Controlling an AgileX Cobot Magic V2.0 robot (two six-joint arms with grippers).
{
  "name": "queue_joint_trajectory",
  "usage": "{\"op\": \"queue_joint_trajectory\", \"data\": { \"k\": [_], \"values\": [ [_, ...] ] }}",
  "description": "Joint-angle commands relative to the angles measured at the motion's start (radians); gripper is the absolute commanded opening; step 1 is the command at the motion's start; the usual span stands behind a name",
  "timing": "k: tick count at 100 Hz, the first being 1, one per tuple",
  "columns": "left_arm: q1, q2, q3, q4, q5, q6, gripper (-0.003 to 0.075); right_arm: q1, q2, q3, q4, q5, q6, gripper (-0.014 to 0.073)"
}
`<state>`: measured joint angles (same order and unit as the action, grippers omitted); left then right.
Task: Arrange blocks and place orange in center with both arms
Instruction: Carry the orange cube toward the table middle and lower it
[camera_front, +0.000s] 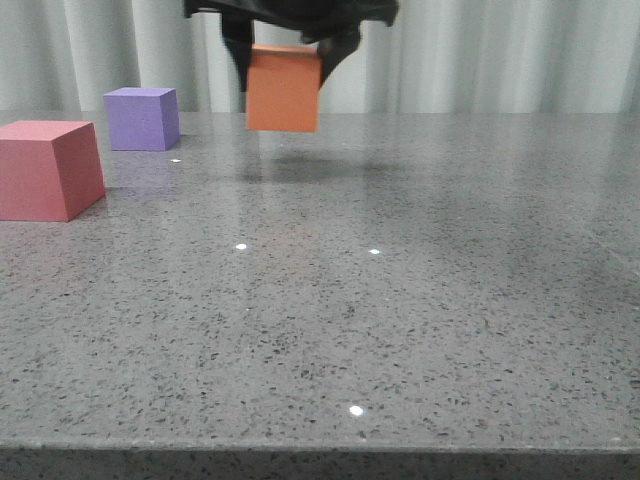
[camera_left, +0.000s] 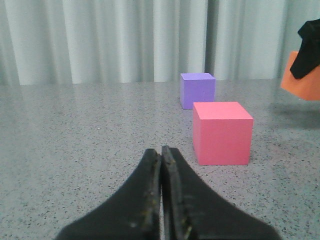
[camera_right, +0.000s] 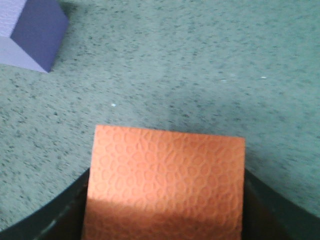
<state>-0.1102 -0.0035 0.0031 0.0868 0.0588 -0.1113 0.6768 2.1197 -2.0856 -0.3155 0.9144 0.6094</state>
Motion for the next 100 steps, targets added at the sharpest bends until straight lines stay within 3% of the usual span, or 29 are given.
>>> {"op": "queue_joint_trajectory", "data": {
  "k": [1,45,52,68,100],
  "values": [
    [-0.008,-0.033,0.041,0.000,-0.079,-0.009,-0.0020,0.005,-0.025,-0.087,-0.049,-0.009,0.030,0.0339],
    [-0.008,-0.033,0.041,0.000,-0.079,-0.009,-0.0020,0.006,0.053,-0.128,-0.066,0.009,0.069,0.0346],
    [-0.008,-0.033,0.041,0.000,-0.079,-0.009,-0.0020,0.006,0.053,-0.128,-0.066,0.007,0.069,0.0400],
    [-0.008,-0.033,0.041,0.000,-0.079,-0.009,-0.0020,0.006,0.053,-0.128,-0.066,0.010,0.069,0.0628],
    [-0.008,-0.033,0.041,0.000,-0.079,-0.009,-0.0020,0.006,0.032,-0.144,-0.071,0.035,0.069,0.0605]
  ]
}}
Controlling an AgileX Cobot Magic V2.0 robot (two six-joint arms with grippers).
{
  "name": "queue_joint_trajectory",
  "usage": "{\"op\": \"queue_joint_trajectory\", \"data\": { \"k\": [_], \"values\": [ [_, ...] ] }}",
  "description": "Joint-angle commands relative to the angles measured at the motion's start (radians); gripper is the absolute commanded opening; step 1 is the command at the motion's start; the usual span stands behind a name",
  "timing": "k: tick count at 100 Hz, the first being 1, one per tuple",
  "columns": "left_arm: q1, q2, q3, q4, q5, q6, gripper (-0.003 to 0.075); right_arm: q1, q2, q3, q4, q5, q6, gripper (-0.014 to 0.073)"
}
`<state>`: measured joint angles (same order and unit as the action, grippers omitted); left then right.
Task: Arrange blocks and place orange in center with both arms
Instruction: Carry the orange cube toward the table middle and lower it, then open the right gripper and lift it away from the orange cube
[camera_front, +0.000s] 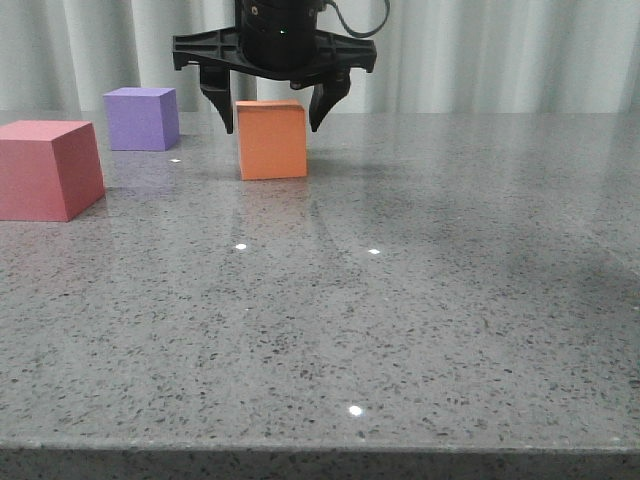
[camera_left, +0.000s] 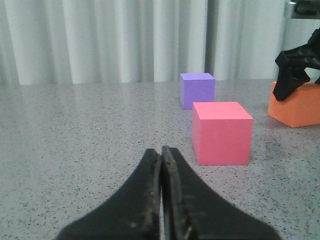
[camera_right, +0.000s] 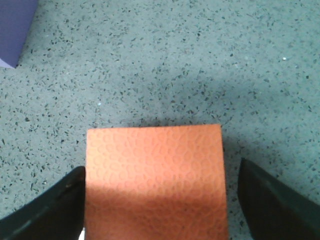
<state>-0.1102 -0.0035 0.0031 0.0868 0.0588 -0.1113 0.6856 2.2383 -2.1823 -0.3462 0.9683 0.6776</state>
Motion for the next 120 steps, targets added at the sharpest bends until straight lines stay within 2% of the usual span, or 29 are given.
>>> {"op": "queue_joint_trajectory", "data": {
  "k": [1,13,33,45,60,75,94,120],
  "values": [
    [-0.008,-0.033,0.041,0.000,-0.079,-0.009,-0.0020,-0.003,-0.088,-0.051,-0.041,-0.014,0.000,0.0605],
    [-0.008,-0.033,0.041,0.000,-0.079,-0.009,-0.0020,-0.003,-0.121,-0.083,-0.051,0.011,-0.013,0.0605],
    [-0.008,-0.033,0.041,0.000,-0.079,-0.009,-0.0020,-0.029,-0.213,-0.121,-0.049,0.021,-0.161,0.0605],
    [-0.008,-0.033,0.041,0.000,-0.079,-0.009,-0.0020,-0.079,-0.273,-0.121,-0.020,0.042,-0.261,0.0605],
    [-0.008,-0.033,0.041,0.000,-0.079,-0.009,-0.0020,-0.155,-0.328,-0.117,0.088,0.121,-0.434,0.0605],
    [-0.008,-0.033,0.041,0.000,-0.079,-0.009,-0.0020,-0.241,-0.376,-0.089,0.137,0.182,-0.484,0.0605],
    [-0.008,-0.033,0.041,0.000,-0.079,-0.009,-0.0020,-0.347,-0.493,0.094,0.145,0.147,-0.508,0.0605],
    [-0.008,-0.033,0.041,0.000,-0.079,-0.009,-0.0020,-0.484,-0.788,0.582,0.148,-0.067,-0.508,0.0605]
  ]
}}
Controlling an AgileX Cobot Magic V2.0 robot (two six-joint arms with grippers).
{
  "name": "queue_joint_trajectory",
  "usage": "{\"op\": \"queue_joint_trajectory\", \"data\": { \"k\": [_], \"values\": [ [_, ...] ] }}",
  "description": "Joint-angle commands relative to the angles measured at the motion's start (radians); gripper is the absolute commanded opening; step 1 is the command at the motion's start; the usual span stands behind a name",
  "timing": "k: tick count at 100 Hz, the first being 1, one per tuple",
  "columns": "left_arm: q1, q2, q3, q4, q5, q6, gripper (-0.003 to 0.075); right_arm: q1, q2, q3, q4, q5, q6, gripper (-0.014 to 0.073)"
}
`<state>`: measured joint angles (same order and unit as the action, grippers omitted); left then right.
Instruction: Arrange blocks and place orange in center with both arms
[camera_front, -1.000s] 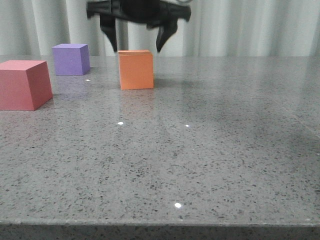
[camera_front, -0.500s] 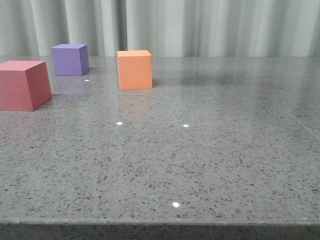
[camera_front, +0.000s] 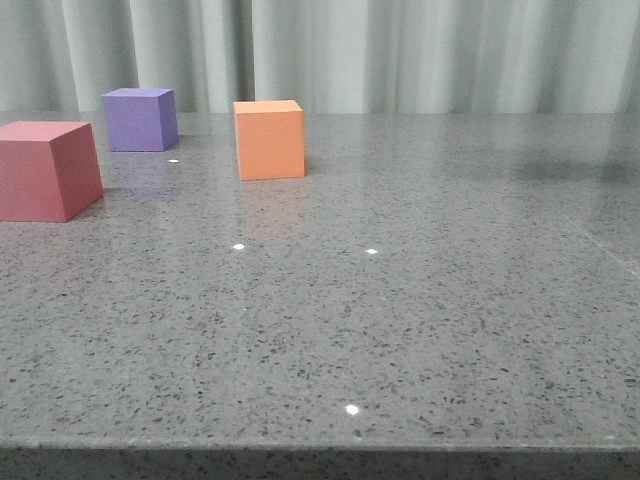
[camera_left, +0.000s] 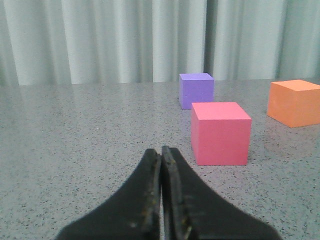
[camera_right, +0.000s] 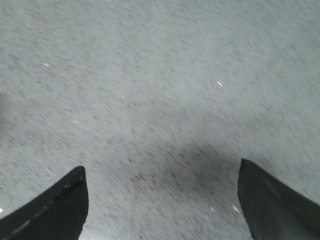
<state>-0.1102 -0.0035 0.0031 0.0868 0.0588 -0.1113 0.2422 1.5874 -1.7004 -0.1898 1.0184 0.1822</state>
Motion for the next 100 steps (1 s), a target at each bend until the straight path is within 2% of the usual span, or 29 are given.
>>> {"op": "queue_joint_trajectory", "data": {
  "k": [1,23,49,74,100],
  "values": [
    [-0.008,-0.033,0.041,0.000,-0.079,-0.009,-0.0020,-0.045,-0.146,0.113,-0.008,-0.126,-0.013,0.0605],
    [-0.008,-0.033,0.041,0.000,-0.079,-0.009,-0.0020,-0.159,-0.444,0.452,0.009,-0.226,-0.012,0.0605],
    [-0.008,-0.033,0.041,0.000,-0.079,-0.009,-0.0020,-0.172,-0.791,0.754,0.022,-0.266,-0.012,0.0605],
    [-0.008,-0.033,0.041,0.000,-0.079,-0.009,-0.0020,-0.172,-1.073,0.946,0.022,-0.328,-0.012,0.0605],
    [-0.008,-0.033,0.041,0.000,-0.079,-0.009,-0.0020,-0.172,-1.196,1.091,0.017,-0.344,-0.012,0.0605]
  ]
}}
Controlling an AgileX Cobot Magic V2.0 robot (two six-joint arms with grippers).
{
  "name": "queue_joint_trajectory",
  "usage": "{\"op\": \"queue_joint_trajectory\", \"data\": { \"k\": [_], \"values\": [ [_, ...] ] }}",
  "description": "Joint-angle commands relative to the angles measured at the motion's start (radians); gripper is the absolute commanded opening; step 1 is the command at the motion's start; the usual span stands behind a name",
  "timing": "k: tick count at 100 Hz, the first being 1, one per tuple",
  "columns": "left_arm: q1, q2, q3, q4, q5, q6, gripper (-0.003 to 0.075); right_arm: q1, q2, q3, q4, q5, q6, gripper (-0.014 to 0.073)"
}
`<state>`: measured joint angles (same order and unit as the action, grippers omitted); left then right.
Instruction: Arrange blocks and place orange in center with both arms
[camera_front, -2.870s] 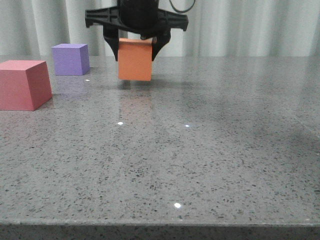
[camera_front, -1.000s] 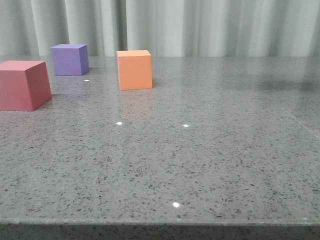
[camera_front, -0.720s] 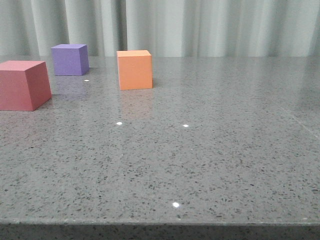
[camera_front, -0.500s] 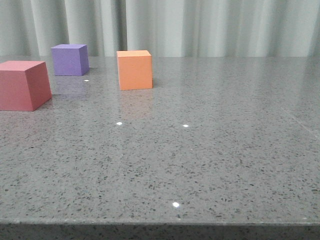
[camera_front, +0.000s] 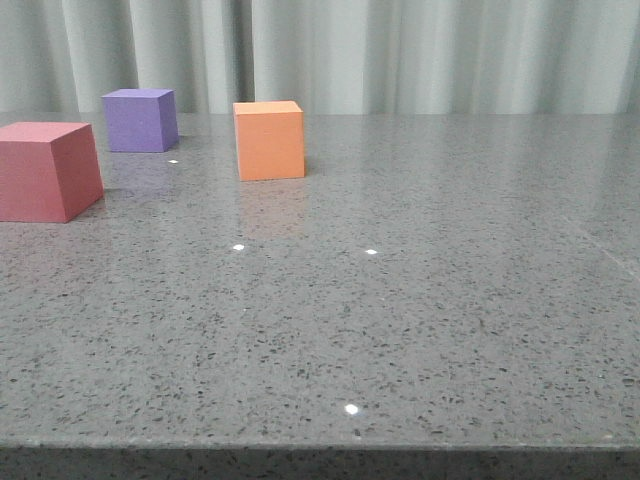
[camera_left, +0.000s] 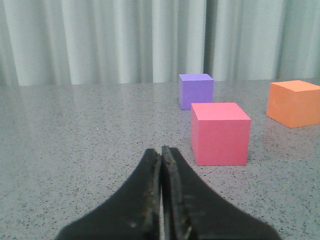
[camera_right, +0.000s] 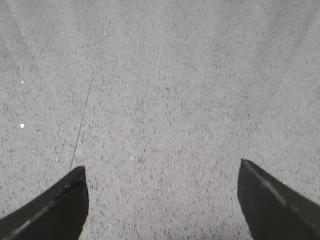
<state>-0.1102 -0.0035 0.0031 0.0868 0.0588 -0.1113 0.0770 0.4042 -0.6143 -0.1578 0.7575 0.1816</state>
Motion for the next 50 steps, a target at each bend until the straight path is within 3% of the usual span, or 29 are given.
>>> {"op": "queue_joint_trajectory", "data": {
  "k": [1,18,28,35,50],
  "values": [
    [-0.008,-0.033,0.041,0.000,-0.079,-0.009,-0.0020,-0.007,-0.012,0.012,-0.015,-0.086,-0.012,0.0605],
    [-0.008,-0.033,0.041,0.000,-0.079,-0.009,-0.0020,-0.007,-0.016,0.037,-0.016,-0.118,-0.011,0.0601],
    [-0.008,-0.033,0.041,0.000,-0.079,-0.009,-0.0020,-0.007,-0.016,0.037,-0.016,-0.142,-0.011,0.0539],
    [-0.008,-0.033,0.041,0.000,-0.079,-0.009,-0.0020,-0.007,-0.016,0.037,-0.016,-0.147,-0.011,0.0432],
    [-0.008,-0.033,0.041,0.000,-0.079,-0.009,-0.0020,-0.007,-0.016,0.037,-0.016,-0.147,-0.011,0.0092]
  ]
}}
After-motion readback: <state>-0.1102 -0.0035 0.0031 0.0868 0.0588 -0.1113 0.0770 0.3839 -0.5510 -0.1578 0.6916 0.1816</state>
